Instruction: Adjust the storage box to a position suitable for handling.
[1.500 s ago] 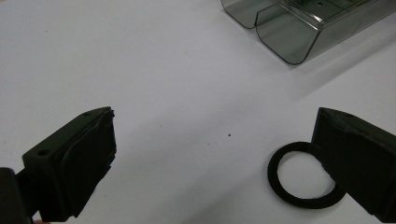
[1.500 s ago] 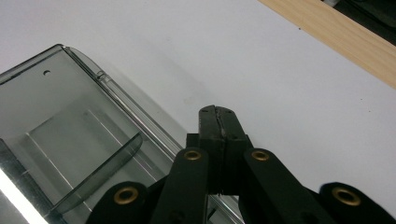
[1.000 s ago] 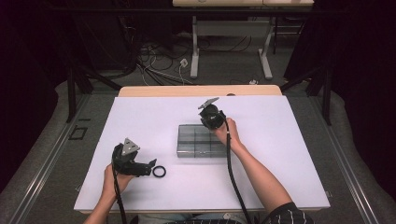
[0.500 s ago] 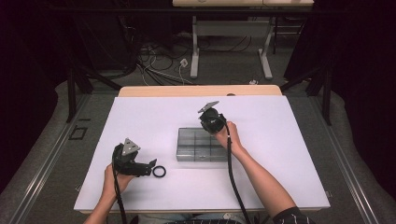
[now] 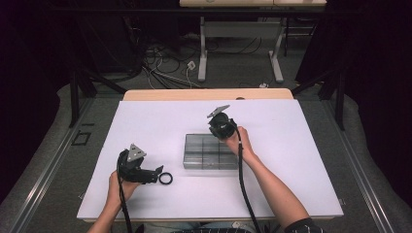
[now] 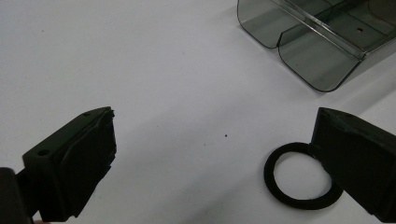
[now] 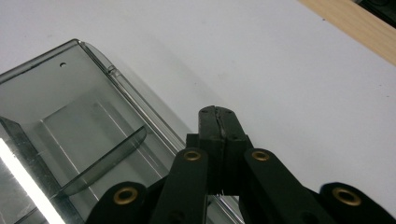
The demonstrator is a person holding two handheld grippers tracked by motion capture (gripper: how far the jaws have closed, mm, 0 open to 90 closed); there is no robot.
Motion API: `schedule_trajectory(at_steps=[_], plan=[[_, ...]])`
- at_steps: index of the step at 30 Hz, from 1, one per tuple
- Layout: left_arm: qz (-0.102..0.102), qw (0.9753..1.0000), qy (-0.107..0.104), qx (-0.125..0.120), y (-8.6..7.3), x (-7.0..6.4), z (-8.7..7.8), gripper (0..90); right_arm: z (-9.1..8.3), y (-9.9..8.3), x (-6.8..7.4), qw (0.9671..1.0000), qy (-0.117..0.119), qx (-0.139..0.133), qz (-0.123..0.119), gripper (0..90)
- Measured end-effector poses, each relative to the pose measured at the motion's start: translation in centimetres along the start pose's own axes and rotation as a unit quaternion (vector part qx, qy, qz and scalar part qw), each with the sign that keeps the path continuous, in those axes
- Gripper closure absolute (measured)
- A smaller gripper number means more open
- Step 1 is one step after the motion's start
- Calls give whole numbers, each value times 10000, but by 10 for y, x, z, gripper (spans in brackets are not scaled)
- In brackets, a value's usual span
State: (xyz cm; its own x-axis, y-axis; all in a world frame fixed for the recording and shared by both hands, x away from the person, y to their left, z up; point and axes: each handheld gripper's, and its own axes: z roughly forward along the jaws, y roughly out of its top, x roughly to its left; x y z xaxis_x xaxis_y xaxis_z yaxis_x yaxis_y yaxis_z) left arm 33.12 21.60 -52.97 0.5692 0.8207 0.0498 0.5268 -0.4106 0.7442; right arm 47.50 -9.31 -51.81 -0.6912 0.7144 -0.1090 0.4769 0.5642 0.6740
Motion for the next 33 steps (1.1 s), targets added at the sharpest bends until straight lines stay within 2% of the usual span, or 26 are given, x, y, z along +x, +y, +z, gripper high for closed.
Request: schedule_trajectory(at_steps=[3, 4, 5, 8, 19, 21, 22, 25, 29, 33], plan=[[35, 10000, 17, -4, 0, 0, 0, 8, -8, -1, -3, 10000, -25, -52, 70, 894], [40, 10000, 19, -8, 0, 0, 0, 8, -9, -3, -4, 9997, -27, -212, 110, 891], [50, 10000, 27, -7, 0, -1, 0, 8, -13, -3, -6, 9998, -3, -145, 126, 880], [46, 10000, -6, -3, 1, -1, 0, 8, -21, -7, -8, 9995, 17, -246, 177, 841], [86, 10000, -45, 1, 1, -5, 3, 7, -54, -26, -8, 9995, 239, -125, 132, 568], [85, 10000, -30, 6, 1, -5, 3, 7, -60, -30, -7, 9995, 248, -93, 148, 539], [81, 10000, -29, 5, 1, -5, 3, 7, -62, -32, -5, 9993, 226, -168, 235, 516], [83, 10000, -27, 6, 1, -5, 3, 7, -72, -38, -6, 9993, 306, -82, 177, 457], [92, 9999, -68, 36, 1, -6, 3, 7, -84, -49, -5, 9990, 350, -182, 229, 381], [106, 9999, -100, 38, 2, -7, 3, 7, -97, -60, -6, 9988, 397, -152, 253, 316]])
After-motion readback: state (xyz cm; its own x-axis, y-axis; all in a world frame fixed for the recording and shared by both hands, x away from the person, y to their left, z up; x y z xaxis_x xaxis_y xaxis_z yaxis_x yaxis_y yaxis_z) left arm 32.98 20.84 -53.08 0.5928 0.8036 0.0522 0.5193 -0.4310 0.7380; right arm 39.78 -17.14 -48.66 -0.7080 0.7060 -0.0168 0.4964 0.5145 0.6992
